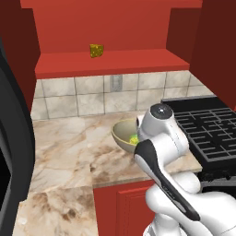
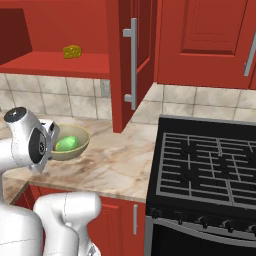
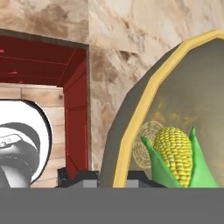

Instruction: Pick the corn from the cabinet and place it in the bowl. Then pick the bowl and place it in the sink. Then turn on the sink facuet.

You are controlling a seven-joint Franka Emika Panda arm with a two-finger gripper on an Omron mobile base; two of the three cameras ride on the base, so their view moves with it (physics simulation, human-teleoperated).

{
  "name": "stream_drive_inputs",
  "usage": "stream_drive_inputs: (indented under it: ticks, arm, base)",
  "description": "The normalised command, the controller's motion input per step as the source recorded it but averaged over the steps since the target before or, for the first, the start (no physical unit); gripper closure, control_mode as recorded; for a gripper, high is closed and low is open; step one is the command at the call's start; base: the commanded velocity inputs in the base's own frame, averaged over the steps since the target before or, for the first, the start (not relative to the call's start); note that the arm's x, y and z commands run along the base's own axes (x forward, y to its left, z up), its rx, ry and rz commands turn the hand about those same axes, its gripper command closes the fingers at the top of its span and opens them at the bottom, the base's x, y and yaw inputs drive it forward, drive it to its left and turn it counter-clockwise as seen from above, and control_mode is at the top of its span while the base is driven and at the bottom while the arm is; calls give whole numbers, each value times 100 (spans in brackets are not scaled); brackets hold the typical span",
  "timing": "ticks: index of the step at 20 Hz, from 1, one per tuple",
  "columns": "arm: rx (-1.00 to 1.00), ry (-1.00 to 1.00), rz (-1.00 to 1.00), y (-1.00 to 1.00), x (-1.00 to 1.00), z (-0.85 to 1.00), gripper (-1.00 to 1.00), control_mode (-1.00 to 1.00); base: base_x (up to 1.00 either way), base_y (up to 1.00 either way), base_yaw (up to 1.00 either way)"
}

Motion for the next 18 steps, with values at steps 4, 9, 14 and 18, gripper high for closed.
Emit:
stream_drive_inputs:
  ticks: [4,9,14,18]
  arm:
    - [-9,-4,15,-40,-28,22,100,-100]
    - [-13,-2,10,-12,-20,28,100,-100]
    - [-11,-1,3,-4,-23,20,100,-100]
    - [-2,0,0,-2,-7,4,100,100]
  base:
    - [0,0,0]
    - [0,0,0]
    - [0,0,0]
    - [-23,-12,0]
